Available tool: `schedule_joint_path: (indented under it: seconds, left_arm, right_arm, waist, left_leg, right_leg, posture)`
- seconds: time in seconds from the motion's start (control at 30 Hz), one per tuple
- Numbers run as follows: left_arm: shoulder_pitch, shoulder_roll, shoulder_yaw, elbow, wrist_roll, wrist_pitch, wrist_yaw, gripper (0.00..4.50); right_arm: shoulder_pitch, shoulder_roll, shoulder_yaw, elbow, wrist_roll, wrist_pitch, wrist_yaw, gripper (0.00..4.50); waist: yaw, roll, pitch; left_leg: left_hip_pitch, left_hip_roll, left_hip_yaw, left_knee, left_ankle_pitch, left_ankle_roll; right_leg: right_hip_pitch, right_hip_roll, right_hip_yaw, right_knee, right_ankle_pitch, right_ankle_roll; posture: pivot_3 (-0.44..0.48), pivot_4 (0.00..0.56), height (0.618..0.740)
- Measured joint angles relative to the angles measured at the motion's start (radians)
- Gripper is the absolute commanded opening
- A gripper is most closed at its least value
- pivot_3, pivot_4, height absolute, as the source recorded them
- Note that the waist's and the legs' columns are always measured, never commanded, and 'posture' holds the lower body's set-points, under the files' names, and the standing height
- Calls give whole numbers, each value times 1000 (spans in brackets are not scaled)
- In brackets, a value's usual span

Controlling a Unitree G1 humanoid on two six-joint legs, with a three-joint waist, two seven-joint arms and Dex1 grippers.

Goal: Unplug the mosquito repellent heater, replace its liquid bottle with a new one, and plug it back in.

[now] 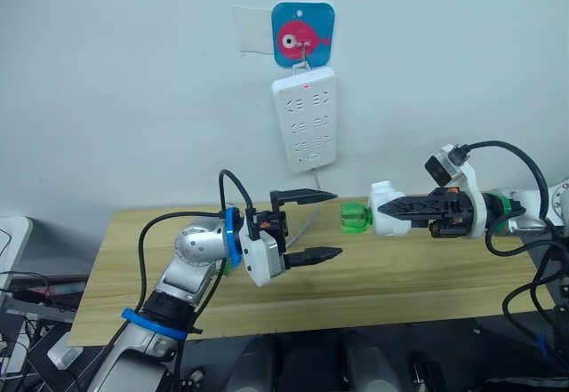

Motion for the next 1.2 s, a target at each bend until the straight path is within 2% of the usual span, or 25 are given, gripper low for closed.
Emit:
schedule_joint_path:
  seconds: [0.3,0.6,0.7,0.87,0.9,1.0,1.1,1.2]
  left_arm:
    - [-93,-41,-20,168,73,-136,54,4469]
    - [-129,-48,-38,183,93,-186,107,4469]
    - [-143,-47,-44,198,99,-195,112,3915]
    - [-143,-44,-65,209,97,-197,119,2399]
    - [-143,-42,-69,209,96,-197,120,2253]
    - [-143,-38,-75,208,88,-192,120,2254]
    - [-132,-26,-111,163,-21,-67,68,2254]
    - [-85,7,-151,-9,-267,368,12,2254]
  right_arm:
    - [4,14,15,-26,120,-18,-94,3033]
    - [11,11,41,-27,172,-53,-150,3033]
    - [11,9,43,-27,174,-64,-156,3033]
    - [19,-6,55,-34,205,-72,-172,3033]
    - [25,-9,57,-36,211,-76,-173,3033]
    - [38,-13,61,-42,221,-89,-174,3033]
    - [39,-23,62,-46,225,-95,-174,3033]
    - [33,-31,61,-44,207,-102,-168,3033]
  waist:
    - [-8,0,0]
    - [-19,0,0]
    - [-20,0,0]
    - [-22,0,0]
    - [-22,0,0]
    - [-23,0,0]
    - [-23,0,0]
    - [-27,0,0]
  left_leg:
    - [0,0,-1,1,0,0]
    - [0,1,-1,1,0,0]
    - [0,1,-1,1,0,0]
    - [0,1,-2,1,0,0]
    - [0,1,-2,1,0,0]
    - [0,1,-2,1,0,0]
    - [0,1,-2,1,0,0]
    - [0,1,-3,1,0,0]
  right_leg:
    - [0,4,0,1,0,0]
    - [0,5,-1,1,0,0]
    - [0,5,-1,1,0,0]
    - [0,5,-1,1,0,0]
    - [0,5,-1,1,0,0]
    - [0,5,-1,1,0,0]
    - [0,5,-1,1,0,0]
    - [0,5,-1,2,0,0]
  posture:
    - [-123,201,740]
    - [-130,201,740]
    - [-130,201,740]
    - [-133,201,740]
    - [-136,196,740]
    - [-137,189,740]
    - [-139,192,740]
    - [-140,194,740]
